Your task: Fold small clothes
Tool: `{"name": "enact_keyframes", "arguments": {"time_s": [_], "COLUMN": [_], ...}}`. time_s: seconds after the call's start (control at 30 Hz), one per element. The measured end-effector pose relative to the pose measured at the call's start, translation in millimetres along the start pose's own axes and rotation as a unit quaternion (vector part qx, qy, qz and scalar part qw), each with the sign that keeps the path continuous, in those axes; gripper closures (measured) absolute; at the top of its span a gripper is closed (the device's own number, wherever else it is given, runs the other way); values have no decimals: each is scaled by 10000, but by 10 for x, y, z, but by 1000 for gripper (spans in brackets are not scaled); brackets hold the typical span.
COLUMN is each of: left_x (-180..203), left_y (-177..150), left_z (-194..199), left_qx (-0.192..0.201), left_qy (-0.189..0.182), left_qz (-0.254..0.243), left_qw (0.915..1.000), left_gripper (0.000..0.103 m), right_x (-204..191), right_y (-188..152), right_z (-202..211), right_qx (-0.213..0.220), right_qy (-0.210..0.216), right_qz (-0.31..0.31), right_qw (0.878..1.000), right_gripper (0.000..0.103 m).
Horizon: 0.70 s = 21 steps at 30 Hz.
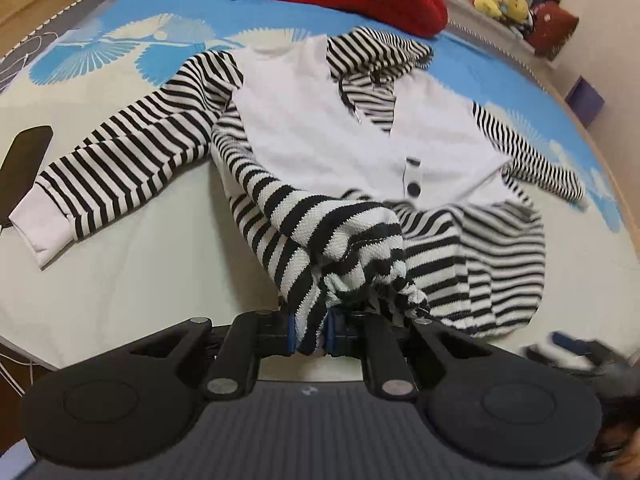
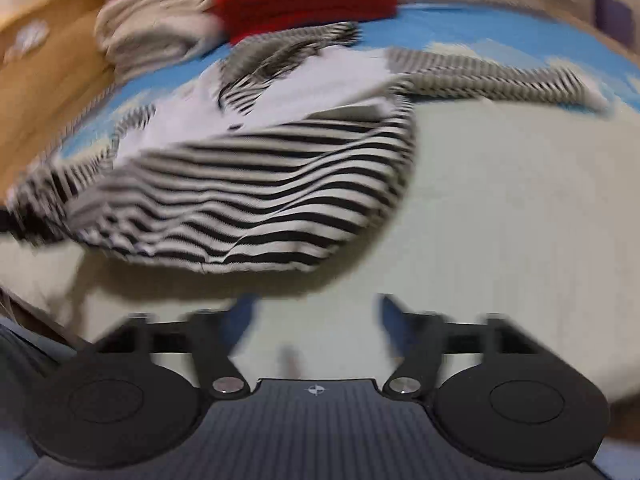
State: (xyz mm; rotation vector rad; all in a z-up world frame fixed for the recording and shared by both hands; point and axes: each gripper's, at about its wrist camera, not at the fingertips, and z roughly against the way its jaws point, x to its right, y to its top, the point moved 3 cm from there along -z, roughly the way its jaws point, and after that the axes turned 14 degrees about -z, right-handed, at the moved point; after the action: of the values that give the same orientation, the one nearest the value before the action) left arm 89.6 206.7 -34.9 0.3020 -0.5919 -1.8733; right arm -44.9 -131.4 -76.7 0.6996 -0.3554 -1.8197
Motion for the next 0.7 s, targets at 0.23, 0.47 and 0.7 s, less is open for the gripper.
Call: {"name": "enact_keyframes", "arguments": {"time_s": [0.23, 0.47, 0.7], "left_x": [-96, -274, -461], "left_y": [305, 843, 733], "left_z": [22, -332, -753], "left_qx": [211, 290, -129], "left_qy": [-182, 210, 286], "left_qz": [305, 605, 703], "left_qw": [9991, 9975, 9970], "left_gripper": [89, 89, 89], "right_x": [178, 454, 622], "right_y": [434, 1504, 1268], "right_z": [-497, -590, -660], "right_qx": [454, 1184, 604], "right_qy": [187, 309, 210], "right_qz": [-1365, -2483, -2930], "right_qw": [9894, 9609, 9540], "right_gripper": [75, 70, 63]}}
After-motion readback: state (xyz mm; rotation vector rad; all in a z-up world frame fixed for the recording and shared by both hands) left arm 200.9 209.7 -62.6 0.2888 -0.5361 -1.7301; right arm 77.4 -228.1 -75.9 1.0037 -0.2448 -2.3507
